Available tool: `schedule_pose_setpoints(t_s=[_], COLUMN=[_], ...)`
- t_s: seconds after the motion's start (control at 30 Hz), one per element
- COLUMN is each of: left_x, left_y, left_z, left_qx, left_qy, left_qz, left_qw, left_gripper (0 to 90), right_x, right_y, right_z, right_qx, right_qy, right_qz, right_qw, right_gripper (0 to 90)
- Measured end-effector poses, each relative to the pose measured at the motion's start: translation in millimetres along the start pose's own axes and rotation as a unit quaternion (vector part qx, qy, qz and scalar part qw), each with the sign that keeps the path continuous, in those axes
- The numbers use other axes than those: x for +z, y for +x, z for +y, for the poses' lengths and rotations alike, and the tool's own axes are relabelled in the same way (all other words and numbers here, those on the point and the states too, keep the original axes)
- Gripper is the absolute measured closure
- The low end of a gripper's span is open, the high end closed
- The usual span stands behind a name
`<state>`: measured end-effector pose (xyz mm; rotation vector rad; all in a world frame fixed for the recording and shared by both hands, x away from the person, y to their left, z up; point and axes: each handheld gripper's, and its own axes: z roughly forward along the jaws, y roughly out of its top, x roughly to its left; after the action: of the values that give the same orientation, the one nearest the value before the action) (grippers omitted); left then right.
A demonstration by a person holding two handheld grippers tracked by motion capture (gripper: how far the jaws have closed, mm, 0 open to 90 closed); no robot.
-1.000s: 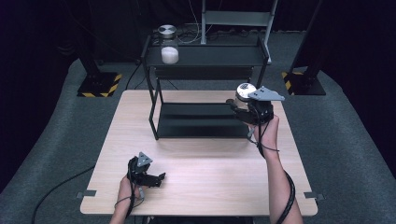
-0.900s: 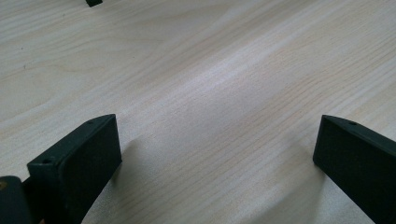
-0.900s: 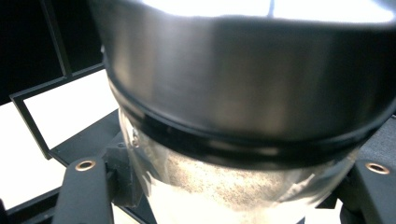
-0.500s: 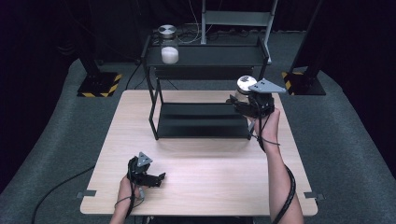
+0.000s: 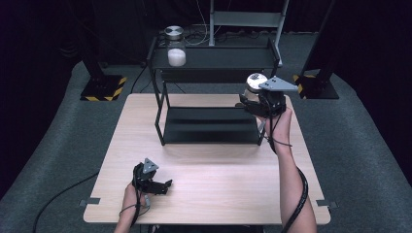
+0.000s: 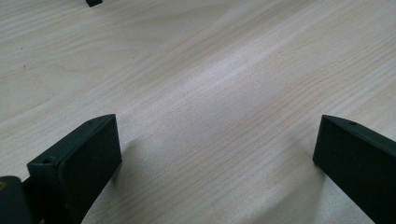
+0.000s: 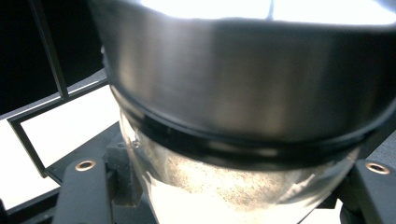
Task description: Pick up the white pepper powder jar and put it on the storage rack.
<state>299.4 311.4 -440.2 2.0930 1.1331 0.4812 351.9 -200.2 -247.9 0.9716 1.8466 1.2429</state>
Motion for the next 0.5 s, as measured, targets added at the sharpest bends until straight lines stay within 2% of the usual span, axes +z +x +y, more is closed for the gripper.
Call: schedule_pose_setpoints(t_s=[0.5], left_x=[0.0], left_y=[-0.1], left_z=[-0.1], left_qx=[0.000], left_qy=[0.000], left_qz=[0.000], left_qw=[1.0000], left_gripper=[0.1], right_x=[1.0], right_y=[-2.1], right_z=[15.7], right_qx=[-0.004], right_qy=[-0.004], right_qz=[-0.004], right_qw=[1.0000], right_gripper=[29.9])
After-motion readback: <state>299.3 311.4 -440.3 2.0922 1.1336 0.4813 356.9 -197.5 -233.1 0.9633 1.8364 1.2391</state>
